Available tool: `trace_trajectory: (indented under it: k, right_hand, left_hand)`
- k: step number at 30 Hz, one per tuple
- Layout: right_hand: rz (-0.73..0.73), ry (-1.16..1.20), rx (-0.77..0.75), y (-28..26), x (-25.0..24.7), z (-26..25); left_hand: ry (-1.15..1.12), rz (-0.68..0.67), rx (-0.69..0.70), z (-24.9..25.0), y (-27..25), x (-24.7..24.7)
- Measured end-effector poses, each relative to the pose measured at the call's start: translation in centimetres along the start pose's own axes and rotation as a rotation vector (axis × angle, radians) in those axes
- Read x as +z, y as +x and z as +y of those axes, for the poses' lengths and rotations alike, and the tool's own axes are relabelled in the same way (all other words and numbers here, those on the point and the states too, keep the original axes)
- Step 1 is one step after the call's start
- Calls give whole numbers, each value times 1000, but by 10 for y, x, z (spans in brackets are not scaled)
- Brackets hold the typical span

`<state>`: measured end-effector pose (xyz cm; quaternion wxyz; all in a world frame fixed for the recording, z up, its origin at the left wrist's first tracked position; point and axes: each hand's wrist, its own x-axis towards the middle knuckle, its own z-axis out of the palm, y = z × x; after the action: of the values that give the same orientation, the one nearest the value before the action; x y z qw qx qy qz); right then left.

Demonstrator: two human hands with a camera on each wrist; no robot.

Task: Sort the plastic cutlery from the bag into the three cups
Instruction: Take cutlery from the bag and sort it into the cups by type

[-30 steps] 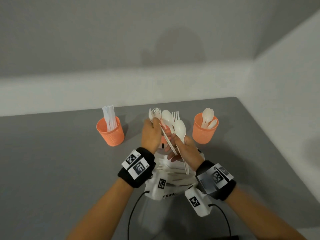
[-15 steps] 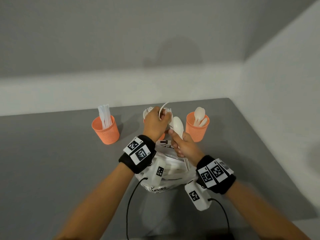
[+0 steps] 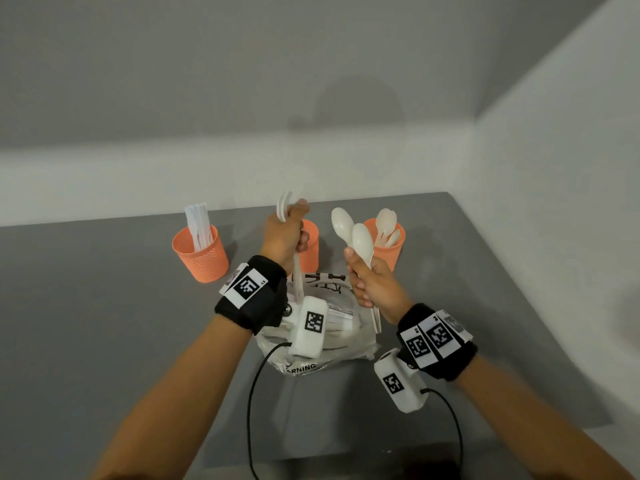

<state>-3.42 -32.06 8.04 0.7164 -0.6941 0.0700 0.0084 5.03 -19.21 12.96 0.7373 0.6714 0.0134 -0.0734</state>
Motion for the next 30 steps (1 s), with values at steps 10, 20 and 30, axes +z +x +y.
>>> trace_trajectory:
  k: [10,20,30]
  right_hand:
    - [-118,73,41,7,-20,-14]
    - [368,235,-222,71,-65,-57]
    - [467,50,-246,136,-61,-17]
  left_hand:
    - [342,-343,31,-2,-18,24]
    - [-50,16,76,32,55,-11]
    - [453,126,390,-3,116,-20]
